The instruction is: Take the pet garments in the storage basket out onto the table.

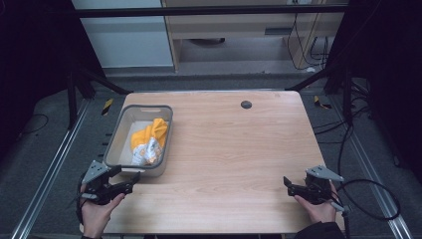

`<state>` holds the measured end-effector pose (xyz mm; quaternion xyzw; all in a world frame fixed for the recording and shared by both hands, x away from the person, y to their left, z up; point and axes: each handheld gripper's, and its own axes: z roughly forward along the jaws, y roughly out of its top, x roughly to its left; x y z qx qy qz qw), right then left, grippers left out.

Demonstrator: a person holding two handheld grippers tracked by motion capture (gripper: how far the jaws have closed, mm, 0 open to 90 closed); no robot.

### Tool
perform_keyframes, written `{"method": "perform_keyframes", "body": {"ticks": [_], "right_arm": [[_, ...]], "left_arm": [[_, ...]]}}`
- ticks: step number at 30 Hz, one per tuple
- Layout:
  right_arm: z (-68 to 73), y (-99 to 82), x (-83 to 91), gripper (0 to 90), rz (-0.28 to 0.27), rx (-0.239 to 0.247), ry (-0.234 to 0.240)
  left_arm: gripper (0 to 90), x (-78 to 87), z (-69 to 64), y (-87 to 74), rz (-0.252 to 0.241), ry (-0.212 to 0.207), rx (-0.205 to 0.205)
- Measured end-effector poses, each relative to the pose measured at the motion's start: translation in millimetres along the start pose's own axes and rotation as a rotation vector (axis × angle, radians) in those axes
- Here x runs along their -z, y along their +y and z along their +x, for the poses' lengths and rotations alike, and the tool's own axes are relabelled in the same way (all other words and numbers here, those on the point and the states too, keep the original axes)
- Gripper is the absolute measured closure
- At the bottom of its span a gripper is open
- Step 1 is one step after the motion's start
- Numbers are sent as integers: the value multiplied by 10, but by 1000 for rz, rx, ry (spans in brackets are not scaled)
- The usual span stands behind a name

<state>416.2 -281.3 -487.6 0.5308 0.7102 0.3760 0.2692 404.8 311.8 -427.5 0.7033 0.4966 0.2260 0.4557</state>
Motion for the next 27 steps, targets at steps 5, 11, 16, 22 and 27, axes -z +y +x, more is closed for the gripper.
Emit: {"method": "perform_keyframes", "body": {"ticks": [5,11,16,22,27], "right_arm": [[16,4,-4,102,4,3,3],[25,6,-21,103,5,15,17],[42,11,-21,103,1,22,15],[46,11,-34,103,8,22,18],[46,12,-33,103,8,25,16]], "left_arm": [[187,11,-1,71,-2,-4,1],[188,1,-5,182,-7,0,-6],[190,-34,-13,277,-13,-2,-12],[194,-75,-39,380,-13,-1,-29],[200,-96,-31,441,-16,5,-31]]}}
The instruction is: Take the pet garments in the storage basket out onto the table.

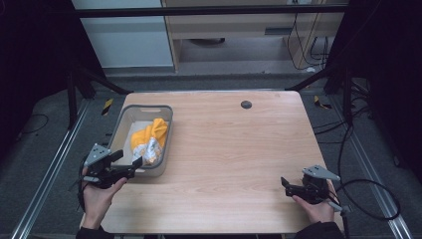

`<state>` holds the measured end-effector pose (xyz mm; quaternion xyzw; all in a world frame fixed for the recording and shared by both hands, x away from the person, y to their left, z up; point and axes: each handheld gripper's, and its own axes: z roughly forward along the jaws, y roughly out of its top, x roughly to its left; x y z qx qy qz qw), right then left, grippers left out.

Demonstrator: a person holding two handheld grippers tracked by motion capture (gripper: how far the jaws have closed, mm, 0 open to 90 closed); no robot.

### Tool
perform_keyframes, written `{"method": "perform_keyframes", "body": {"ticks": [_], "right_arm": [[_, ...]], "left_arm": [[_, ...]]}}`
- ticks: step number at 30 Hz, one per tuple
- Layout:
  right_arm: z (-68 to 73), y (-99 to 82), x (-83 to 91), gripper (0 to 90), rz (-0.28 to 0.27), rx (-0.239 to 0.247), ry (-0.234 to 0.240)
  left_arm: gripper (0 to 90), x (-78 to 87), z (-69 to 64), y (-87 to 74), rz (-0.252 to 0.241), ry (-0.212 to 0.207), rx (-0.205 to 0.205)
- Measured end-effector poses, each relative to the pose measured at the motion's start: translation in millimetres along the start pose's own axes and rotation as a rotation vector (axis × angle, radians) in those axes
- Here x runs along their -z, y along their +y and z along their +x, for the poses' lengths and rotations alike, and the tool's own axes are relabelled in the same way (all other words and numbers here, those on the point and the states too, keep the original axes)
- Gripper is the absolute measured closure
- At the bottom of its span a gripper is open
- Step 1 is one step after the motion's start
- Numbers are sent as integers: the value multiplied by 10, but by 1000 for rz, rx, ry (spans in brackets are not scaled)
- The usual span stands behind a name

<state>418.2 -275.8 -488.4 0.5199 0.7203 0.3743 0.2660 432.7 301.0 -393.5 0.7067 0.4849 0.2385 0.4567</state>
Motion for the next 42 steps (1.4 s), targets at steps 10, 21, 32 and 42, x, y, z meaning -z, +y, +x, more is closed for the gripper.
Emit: {"method": "perform_keyframes", "body": {"ticks": [10,21,32,42], "right_arm": [[3,-2,-6,103,9,-4,0],[-9,-3,-10,103,8,-1,-4],[-6,8,2,103,-5,3,-11],[1,5,-21,103,14,7,-4]], "left_arm": [[202,-42,67,204,-25,1,7],[210,-266,97,321,-8,7,14],[225,-486,124,368,49,17,12],[258,-680,114,361,103,32,-4]]}}
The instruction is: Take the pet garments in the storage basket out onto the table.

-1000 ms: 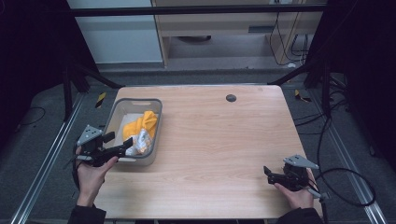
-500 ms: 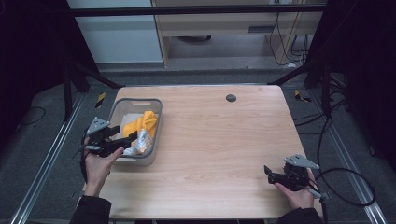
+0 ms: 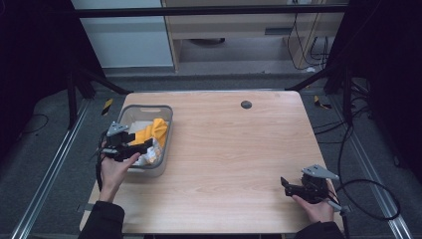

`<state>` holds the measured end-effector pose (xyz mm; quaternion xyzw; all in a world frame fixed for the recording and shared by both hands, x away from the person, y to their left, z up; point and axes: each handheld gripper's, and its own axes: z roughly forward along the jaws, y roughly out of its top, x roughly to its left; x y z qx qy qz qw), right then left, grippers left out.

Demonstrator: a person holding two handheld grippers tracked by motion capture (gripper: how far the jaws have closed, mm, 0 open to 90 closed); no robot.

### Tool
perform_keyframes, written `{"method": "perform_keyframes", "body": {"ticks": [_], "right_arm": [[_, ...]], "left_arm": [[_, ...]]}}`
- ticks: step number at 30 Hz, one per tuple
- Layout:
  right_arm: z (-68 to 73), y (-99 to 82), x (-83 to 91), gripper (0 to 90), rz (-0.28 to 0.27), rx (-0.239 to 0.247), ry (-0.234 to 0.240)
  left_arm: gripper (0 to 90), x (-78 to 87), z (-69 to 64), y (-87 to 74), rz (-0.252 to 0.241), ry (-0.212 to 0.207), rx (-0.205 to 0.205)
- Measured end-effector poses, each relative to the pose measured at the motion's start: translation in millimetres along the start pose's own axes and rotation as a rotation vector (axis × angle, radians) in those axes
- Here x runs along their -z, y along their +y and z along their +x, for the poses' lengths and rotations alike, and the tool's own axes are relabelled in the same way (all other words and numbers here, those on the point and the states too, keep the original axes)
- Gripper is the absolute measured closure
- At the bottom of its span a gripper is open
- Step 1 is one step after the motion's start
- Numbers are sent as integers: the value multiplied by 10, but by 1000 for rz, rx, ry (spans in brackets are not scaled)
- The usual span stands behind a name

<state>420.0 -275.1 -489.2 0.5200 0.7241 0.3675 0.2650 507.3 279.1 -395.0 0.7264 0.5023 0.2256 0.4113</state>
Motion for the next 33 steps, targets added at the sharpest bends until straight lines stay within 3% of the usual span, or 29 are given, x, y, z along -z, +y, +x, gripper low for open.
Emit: {"method": "perform_keyframes", "body": {"ticks": [25,33], "right_arm": [[-1,-14,-18,103,17,3,8],[-6,-15,-26,102,24,3,9]], "left_arm": [[365,-297,-65,31,162,49,-44],[418,-353,-54,26,197,62,-39]]}}
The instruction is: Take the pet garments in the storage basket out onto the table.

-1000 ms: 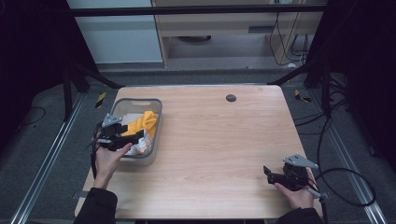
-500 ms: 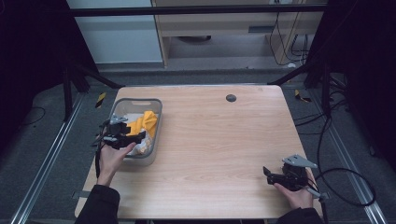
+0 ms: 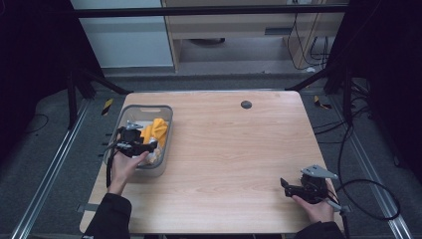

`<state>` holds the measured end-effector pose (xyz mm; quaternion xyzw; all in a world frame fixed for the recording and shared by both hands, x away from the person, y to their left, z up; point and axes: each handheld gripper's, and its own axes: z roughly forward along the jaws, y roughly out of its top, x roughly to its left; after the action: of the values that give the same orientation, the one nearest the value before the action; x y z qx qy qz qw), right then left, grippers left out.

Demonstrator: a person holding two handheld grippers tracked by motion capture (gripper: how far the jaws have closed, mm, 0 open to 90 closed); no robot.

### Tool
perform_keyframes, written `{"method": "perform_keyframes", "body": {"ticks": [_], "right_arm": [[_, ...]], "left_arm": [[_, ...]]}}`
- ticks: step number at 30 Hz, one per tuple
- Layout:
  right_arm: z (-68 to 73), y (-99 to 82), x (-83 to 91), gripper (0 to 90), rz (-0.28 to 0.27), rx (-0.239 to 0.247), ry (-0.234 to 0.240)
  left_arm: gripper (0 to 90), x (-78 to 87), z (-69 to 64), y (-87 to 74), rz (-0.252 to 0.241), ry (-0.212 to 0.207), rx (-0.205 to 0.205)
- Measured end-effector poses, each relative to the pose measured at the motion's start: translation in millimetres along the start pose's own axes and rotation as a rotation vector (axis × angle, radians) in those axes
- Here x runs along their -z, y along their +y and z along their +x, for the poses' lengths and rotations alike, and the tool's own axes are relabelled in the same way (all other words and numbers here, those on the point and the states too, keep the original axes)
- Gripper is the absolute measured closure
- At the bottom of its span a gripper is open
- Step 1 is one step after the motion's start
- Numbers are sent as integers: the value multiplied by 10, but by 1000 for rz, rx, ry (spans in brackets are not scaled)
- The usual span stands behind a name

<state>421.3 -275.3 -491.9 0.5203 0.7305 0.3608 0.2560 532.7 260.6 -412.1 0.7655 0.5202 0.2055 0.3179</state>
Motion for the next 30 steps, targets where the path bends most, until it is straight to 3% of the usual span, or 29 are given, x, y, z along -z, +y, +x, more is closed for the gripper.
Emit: {"method": "perform_keyframes", "body": {"ticks": [14,22,30], "right_arm": [[2,2,-12,98,14,8,-4],[6,0,-10,95,22,10,-5],[12,-2,-19,93,27,12,-2]], "left_arm": [[483,-166,-8,-5,66,28,-15],[579,-224,13,-11,88,25,-7],[729,-242,44,-20,98,21,-2]]}}
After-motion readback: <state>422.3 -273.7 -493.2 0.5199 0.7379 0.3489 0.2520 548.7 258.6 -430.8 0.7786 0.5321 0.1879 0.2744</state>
